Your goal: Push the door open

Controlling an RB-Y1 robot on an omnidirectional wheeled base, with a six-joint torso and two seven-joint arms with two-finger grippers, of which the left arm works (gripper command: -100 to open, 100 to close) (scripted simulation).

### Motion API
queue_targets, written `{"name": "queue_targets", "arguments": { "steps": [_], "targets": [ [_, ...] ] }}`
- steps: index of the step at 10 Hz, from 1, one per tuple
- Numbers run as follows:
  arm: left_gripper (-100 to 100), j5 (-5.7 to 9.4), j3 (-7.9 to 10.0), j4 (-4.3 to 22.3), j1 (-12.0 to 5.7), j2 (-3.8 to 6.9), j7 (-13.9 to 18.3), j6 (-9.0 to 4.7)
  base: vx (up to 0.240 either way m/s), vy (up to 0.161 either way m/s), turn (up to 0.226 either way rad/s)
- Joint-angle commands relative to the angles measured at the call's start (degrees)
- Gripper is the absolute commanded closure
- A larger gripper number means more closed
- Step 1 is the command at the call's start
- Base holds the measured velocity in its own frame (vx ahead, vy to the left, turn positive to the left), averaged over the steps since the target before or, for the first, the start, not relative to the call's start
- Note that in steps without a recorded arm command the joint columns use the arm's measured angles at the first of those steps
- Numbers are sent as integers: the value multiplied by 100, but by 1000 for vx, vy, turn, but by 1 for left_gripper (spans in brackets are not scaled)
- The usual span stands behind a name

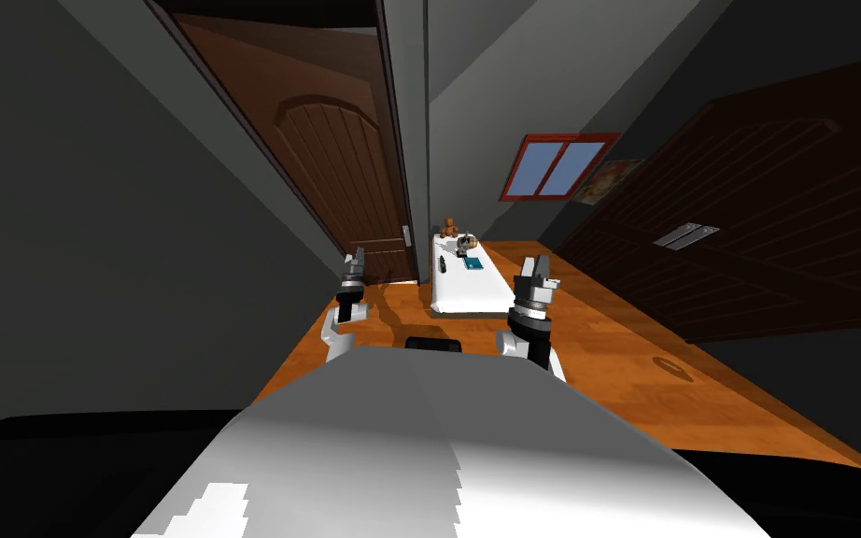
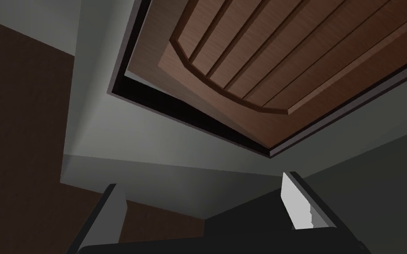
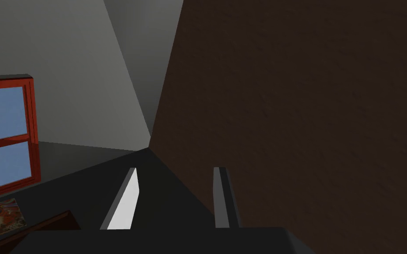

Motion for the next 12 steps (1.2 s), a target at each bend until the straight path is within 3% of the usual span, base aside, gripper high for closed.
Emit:
{"name": "queue_targets", "arguments": {
  "steps": [1,5,6,8,9,12],
  "targets": [
    [-100,-88,142,226,-126,-6,-181,12,36,49,-114],
    [-100,-383,614,896,-515,-39,-792,60,59,94,-181],
    [-100,-383,614,903,-515,-39,-792,60,56,64,-79],
    [-100,-530,849,1241,-709,-61,-1098,85,44,60,-170],
    [-100,-530,849,1241,-709,-61,-1098,85,35,62,-65],
    [-100,-745,1192,1713,-992,-113,-1543,120,44,71,-167]
  ]
}}
